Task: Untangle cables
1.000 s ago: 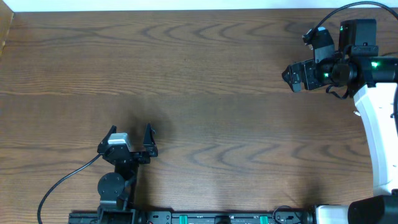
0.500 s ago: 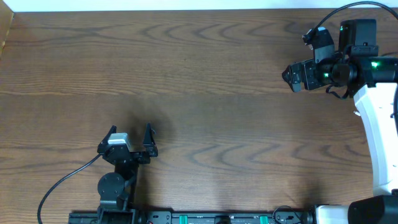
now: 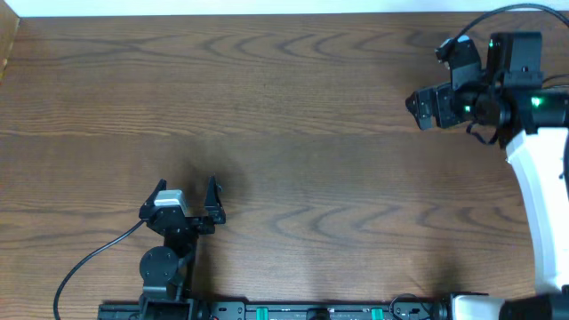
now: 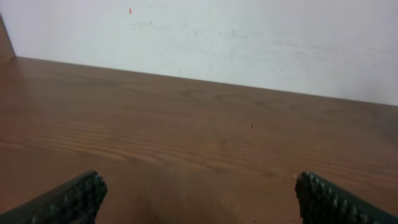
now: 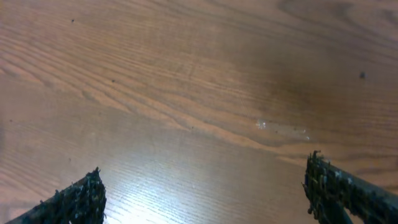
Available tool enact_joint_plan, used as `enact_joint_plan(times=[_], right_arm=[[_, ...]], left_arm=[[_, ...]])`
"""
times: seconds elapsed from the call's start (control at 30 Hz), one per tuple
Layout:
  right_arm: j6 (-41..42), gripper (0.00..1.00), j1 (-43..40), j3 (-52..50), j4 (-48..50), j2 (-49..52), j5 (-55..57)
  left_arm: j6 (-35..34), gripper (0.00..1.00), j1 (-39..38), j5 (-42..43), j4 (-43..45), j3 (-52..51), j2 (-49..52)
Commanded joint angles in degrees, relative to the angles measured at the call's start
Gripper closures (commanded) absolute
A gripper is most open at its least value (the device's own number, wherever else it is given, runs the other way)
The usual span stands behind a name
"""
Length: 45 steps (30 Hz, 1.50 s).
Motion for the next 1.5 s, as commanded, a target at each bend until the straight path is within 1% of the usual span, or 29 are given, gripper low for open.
enact_joint_plan(times=[0.0, 0.17, 0.3, 0.5, 0.63, 0.73, 0.9, 1.13, 1.2, 1.27, 1.4, 1.47], right_arm=[[-0.50, 0.01, 0.31, -5.51, 3.50, -4.52, -0.61], [-0.48, 0.01, 0.28, -17.84, 17.42, -11.50, -3.37], [-0.48, 0.01, 0.28, -29.40, 31.54, -18.12, -6.64], [-0.46, 0.01, 0.28, -42.60, 47.21, -26.38, -8.98], [0.59, 0.01, 0.28, -51.49, 56.19, -32.98, -8.94], [0.57, 0.01, 0.28, -57.22, 60.65, -37.75, -8.92], [0.57, 0.01, 0.13, -64.78, 64.43, -46.80, -8.46], [0.63, 0.01, -0.59, -71.38, 64.67, -58.01, -8.13], [2.47, 0.01, -0.59, -73.72, 65.02, -61.44, -6.05], [4.02, 0.01, -0.57, -75.52, 65.02, -63.84, -4.46], [4.26, 0.01, -0.57, -80.48, 65.13, -69.55, -4.00], [4.26, 0.01, -0.57, -80.43, 61.46, -71.45, -3.54]], left_arm=[[0.98, 0.02, 0.17, -1.03, -2.91, -0.61, -0.37], [0.98, 0.02, 0.17, -1.01, -2.91, -0.61, -0.37], [0.98, 0.02, 0.17, -1.03, -2.91, -0.61, -0.37], [0.98, 0.02, 0.17, -1.03, -2.91, -0.61, -0.37], [0.98, 0.02, 0.17, -1.03, -2.91, -0.61, -0.37], [0.98, 0.02, 0.17, -1.01, -2.91, -0.61, -0.37], [0.98, 0.02, 0.17, -1.01, -2.91, -0.61, -0.37], [0.98, 0.02, 0.17, -1.03, -2.91, -0.61, -0.37], [0.98, 0.02, 0.17, -1.03, -2.91, -0.61, -0.37], [0.98, 0.02, 0.17, -1.03, -2.91, -0.61, -0.37], [0.98, 0.02, 0.17, -1.01, -2.91, -0.61, -0.37], [0.98, 0.02, 0.17, -1.01, -2.91, -0.61, -0.37]])
